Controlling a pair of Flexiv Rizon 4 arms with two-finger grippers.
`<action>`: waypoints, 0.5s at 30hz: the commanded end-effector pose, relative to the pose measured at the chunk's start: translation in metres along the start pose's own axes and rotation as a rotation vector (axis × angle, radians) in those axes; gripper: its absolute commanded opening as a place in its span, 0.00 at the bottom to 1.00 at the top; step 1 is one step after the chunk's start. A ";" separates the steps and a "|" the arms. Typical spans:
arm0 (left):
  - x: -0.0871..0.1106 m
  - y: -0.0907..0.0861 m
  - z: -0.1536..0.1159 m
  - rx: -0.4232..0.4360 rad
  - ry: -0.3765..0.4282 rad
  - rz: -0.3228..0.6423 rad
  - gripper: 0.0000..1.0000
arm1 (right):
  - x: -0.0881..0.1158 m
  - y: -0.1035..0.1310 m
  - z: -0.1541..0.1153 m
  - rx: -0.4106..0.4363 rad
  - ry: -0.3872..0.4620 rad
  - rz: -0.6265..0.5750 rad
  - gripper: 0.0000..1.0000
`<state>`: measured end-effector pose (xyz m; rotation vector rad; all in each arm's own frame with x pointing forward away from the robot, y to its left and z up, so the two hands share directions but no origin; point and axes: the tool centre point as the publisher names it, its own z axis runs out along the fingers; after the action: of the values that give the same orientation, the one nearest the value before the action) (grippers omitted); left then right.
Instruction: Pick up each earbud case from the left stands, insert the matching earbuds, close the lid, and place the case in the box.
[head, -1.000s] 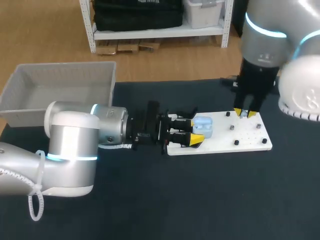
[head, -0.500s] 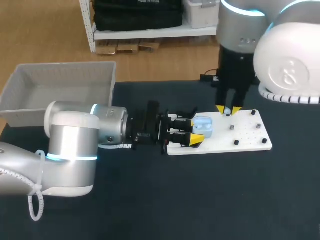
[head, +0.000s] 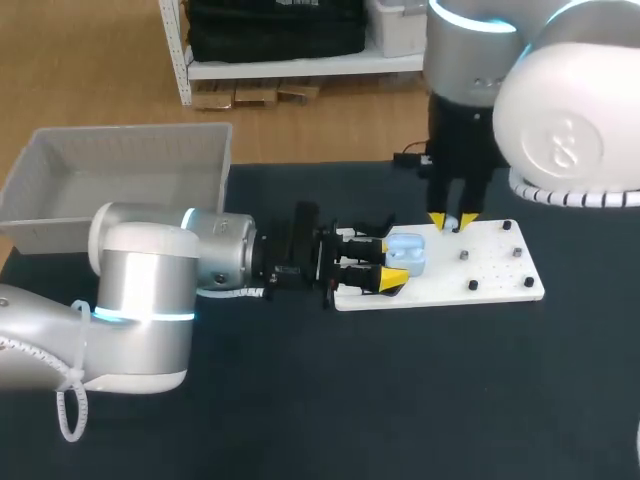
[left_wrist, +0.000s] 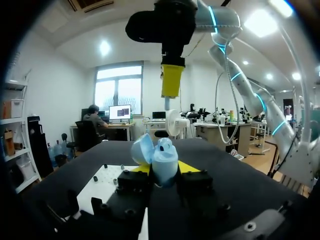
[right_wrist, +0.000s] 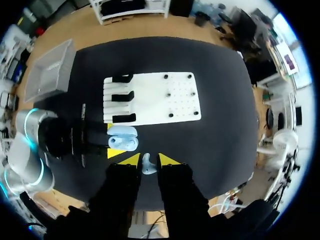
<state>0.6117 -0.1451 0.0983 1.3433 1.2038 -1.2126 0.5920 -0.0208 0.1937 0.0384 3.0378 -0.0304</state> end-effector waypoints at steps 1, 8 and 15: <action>-0.001 0.001 0.000 0.003 0.002 -0.002 0.00 | -0.003 0.014 -0.003 0.024 0.019 -0.087 0.00; -0.001 0.001 0.000 0.003 0.002 -0.002 0.00 | 0.004 0.024 -0.007 -0.019 0.029 -0.135 0.00; -0.001 0.001 0.000 0.003 0.002 -0.002 0.00 | 0.004 0.030 -0.005 -0.059 0.031 -0.111 0.00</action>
<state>0.6117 -0.1451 0.0983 1.3433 1.2038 -1.2126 0.5884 0.0108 0.1997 -0.1387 3.0706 0.0436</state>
